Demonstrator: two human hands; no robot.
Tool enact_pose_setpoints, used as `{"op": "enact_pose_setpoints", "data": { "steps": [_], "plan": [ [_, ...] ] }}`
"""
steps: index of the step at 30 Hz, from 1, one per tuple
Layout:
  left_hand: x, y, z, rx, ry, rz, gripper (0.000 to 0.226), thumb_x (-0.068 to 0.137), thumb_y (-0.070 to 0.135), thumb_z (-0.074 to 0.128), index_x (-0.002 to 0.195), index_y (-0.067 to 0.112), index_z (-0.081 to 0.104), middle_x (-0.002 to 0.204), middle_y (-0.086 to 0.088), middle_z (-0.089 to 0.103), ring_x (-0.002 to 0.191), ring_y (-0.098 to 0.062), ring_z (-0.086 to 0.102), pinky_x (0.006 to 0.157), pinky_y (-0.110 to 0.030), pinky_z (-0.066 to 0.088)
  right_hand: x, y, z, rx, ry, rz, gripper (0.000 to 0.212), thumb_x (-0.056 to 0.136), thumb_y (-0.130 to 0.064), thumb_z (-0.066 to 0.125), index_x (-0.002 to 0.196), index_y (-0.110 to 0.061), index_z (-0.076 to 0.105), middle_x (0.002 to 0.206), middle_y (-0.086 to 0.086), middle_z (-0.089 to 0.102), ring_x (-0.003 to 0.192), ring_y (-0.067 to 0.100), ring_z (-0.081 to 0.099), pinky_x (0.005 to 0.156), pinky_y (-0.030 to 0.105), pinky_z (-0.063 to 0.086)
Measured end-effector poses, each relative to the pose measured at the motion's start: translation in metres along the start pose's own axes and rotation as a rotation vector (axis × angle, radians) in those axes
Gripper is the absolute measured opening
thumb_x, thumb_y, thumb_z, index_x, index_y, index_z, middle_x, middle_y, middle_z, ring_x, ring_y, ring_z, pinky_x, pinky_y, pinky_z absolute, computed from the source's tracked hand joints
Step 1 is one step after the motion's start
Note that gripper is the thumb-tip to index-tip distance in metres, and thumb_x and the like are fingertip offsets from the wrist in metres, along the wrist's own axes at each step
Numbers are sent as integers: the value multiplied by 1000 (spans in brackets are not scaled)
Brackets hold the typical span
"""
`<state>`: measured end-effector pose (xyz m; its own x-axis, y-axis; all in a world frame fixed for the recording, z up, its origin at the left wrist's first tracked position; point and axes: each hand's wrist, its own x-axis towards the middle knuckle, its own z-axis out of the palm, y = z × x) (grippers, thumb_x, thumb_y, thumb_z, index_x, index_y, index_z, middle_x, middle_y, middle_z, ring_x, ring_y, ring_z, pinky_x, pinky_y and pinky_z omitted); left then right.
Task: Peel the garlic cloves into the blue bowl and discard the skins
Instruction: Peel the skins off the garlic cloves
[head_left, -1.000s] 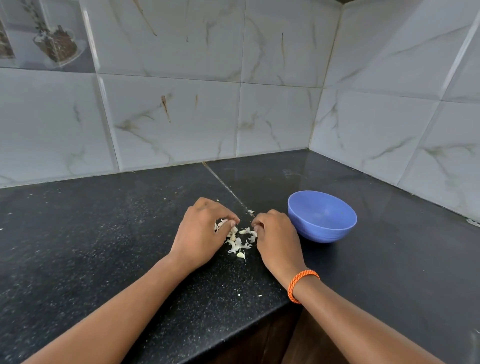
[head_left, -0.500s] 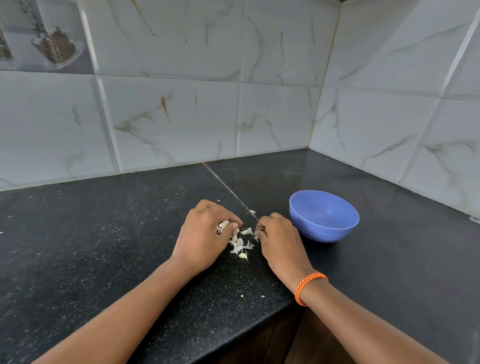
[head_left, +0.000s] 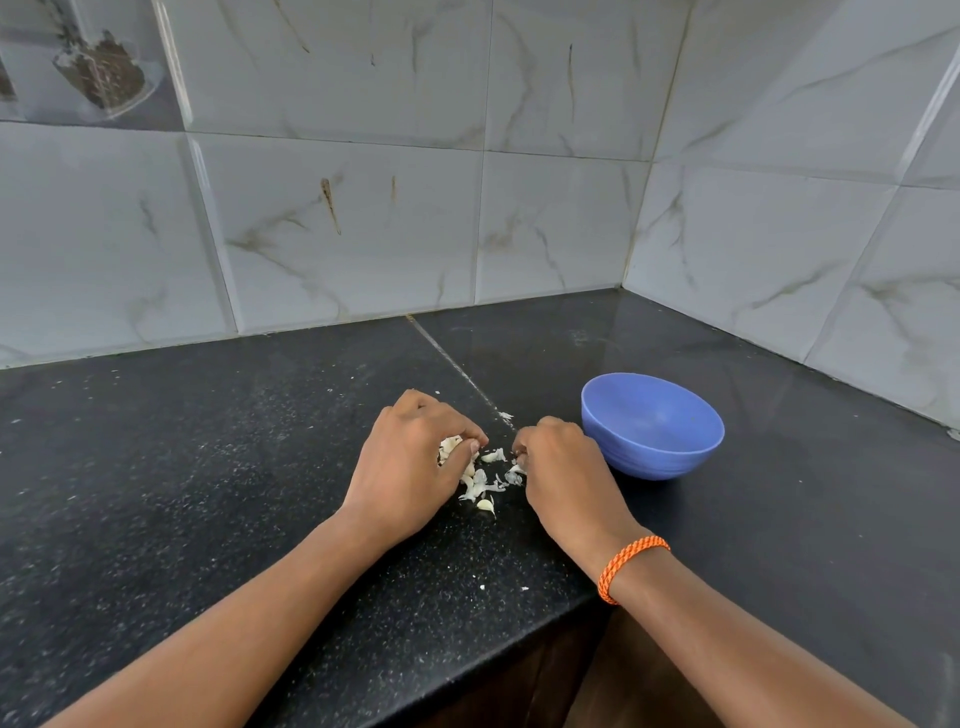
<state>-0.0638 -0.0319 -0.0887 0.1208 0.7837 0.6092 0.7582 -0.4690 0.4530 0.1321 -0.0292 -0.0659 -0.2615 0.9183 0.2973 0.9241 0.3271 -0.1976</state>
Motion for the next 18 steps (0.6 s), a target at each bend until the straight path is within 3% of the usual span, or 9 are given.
{"op": "enact_pose_setpoints", "data": {
  "steps": [7,12,16,18],
  "plan": [
    [1,0,3,-4,6,26,13,97,25,77,100,38,81,98,25,74,109,-11,55,94,-45,51,-6,-4,0,-70,-6,-68,16,105,-7,59,120,-14,63,119,6,57,110,23,57,77,28,38],
    [2,2,3,-5,11,36,16,98,25,77,106,39,80,101,24,75,109,-8,53,97,-45,50,-3,-8,-1,-68,67,-109,21,106,-10,61,125,-16,55,116,8,65,105,24,62,82,33,50],
    [1,4,1,1,17,26,20,94,28,82,109,42,80,95,24,71,105,-5,51,94,-40,49,4,-1,3,261,119,-57,12,104,-14,63,109,-22,69,96,-6,69,89,11,64,78,34,57],
    [2,6,0,-6,33,-11,23,90,31,87,110,41,83,91,27,62,101,-4,49,89,-34,47,5,2,4,483,157,-35,15,100,-10,70,103,-24,75,88,-12,72,84,5,68,75,24,59]
  ]
}}
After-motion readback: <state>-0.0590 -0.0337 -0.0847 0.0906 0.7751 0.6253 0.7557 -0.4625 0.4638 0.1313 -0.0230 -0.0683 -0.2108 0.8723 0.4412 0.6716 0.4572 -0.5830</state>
